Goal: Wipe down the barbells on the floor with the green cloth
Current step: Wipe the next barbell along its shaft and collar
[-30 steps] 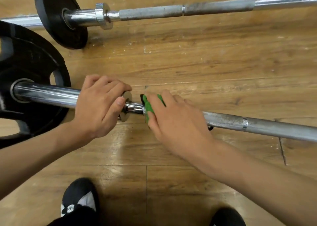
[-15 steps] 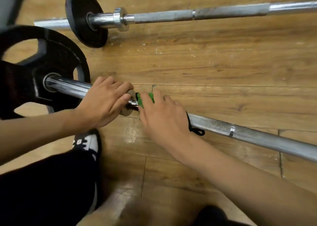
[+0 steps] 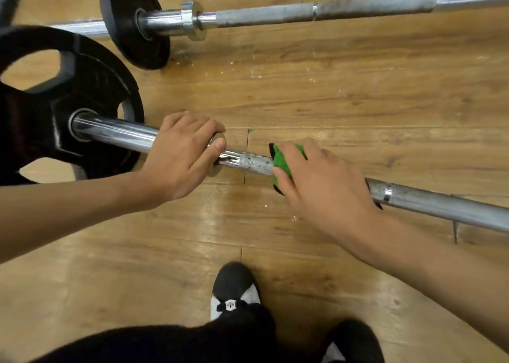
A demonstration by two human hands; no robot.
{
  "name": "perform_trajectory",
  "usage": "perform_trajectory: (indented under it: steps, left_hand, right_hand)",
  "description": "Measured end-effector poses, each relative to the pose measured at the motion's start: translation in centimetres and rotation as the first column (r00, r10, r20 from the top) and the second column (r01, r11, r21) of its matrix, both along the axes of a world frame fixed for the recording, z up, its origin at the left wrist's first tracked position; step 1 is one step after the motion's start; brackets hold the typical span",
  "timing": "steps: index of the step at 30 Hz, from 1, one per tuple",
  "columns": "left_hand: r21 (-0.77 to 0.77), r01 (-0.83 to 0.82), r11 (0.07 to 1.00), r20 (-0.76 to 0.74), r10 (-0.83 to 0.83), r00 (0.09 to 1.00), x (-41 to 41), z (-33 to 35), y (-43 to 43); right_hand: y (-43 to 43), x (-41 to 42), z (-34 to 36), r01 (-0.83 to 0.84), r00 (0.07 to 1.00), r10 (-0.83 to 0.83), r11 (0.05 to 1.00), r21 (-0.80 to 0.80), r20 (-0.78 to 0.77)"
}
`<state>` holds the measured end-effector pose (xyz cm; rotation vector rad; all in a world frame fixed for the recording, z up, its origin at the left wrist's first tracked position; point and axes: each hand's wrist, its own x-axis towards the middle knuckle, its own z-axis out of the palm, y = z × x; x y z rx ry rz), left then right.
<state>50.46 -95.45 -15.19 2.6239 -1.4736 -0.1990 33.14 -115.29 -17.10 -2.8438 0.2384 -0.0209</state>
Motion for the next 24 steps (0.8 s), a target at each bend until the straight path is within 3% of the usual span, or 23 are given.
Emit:
perform_trajectory:
  steps: [6,13,19,24]
  left_hand:
    - [-0.101,0.085,0.991,-0.057,-0.091,0.994,2.3,-0.9,-0.3]
    - [-0.160,0.052,0.986,0.066,-0.041,0.997,1.7,-1.5,-0.8]
    - [-0.235,0.012,0.972,0.168,0.028,0.985,1.6,-2.7,-0.9]
    - [-0.247,-0.005,0.969,0.175,0.050,0.983,1.4,-2.7,-1.0]
  right_hand:
    - [-0.7,-0.1,0.7,-0.022,0.996,0.015,0.996,-0.084,-0.090]
    - [-1.8,0.3,2.1,-0.118,0.973,0.107,0.992,-0.039,-0.206]
    - [1.7,4.4,0.8,-0.211,0.972,0.194,0.968,-0.134,-0.131]
    - [2.1,4.8,0.8,-0.166,0.984,0.161,0.984,-0.069,-0.079]
